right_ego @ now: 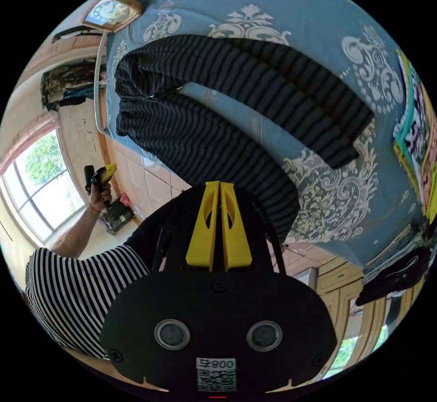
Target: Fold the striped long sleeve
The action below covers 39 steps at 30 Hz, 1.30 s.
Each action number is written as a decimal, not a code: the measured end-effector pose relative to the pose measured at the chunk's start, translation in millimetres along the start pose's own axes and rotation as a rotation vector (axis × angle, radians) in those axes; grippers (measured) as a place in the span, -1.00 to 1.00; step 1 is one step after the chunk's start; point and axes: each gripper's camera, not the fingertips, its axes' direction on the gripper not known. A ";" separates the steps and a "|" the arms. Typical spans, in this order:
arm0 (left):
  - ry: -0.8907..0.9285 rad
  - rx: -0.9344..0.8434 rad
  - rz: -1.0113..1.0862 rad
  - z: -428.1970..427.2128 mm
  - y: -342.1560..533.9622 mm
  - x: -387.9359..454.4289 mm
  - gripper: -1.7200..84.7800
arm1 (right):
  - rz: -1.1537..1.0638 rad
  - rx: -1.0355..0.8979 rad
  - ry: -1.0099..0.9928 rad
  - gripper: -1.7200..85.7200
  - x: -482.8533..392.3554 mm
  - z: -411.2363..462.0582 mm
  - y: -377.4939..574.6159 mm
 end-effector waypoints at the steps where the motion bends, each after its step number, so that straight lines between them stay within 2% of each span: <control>1: -0.016 -0.032 0.000 4.5 -8.2 6.5 -0.92 | 0.022 0.003 -0.002 -0.96 9.3 5.3 7.8; 6: -0.093 -0.137 -0.002 19.0 -29.5 30.4 -0.90 | 0.189 0.019 -0.057 -0.93 89.3 51.1 62.1; 14: -0.207 -0.294 0.038 57.1 -40.1 83.6 -0.87 | 0.304 0.064 -0.175 -0.85 195.7 93.2 107.9; 21: -0.248 -0.396 0.067 102.3 -42.5 116.4 -0.84 | 0.242 0.095 -0.176 -0.83 266.4 107.7 115.2; 30: -0.254 -0.607 0.178 189.0 -75.7 155.2 -0.80 | 0.142 0.066 -0.201 -0.79 315.8 145.1 113.2; 39: -0.236 -0.760 0.262 251.4 -120.5 178.4 -0.80 | 0.190 0.153 -0.241 -0.88 339.6 168.0 134.1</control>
